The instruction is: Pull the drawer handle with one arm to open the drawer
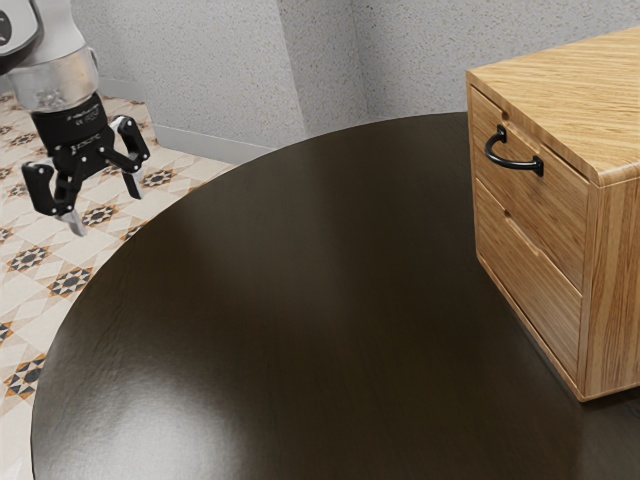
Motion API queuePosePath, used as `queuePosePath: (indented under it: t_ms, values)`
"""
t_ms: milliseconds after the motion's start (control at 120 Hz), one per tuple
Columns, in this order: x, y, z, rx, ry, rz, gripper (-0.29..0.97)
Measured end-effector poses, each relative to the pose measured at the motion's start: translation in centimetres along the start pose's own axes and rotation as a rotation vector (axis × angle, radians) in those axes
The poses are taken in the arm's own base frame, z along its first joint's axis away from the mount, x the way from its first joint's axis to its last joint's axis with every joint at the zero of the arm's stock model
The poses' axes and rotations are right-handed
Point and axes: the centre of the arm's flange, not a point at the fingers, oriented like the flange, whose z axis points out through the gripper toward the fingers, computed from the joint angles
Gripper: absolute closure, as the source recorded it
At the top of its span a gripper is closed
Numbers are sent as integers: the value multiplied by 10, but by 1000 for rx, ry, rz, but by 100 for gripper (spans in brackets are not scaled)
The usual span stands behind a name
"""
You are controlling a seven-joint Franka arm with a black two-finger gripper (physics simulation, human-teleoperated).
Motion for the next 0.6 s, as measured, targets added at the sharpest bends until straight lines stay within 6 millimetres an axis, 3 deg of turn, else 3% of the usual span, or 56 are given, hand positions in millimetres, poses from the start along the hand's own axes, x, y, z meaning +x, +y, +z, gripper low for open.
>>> queuePosePath:
  t_ms: [467,550,600]
  values:
    - [-1,0,0,2,0,-175,0]
    - [-7,-25,-35,-71,15,-199,0]
    - [-33,-44,-75,-161,23,-171,0]
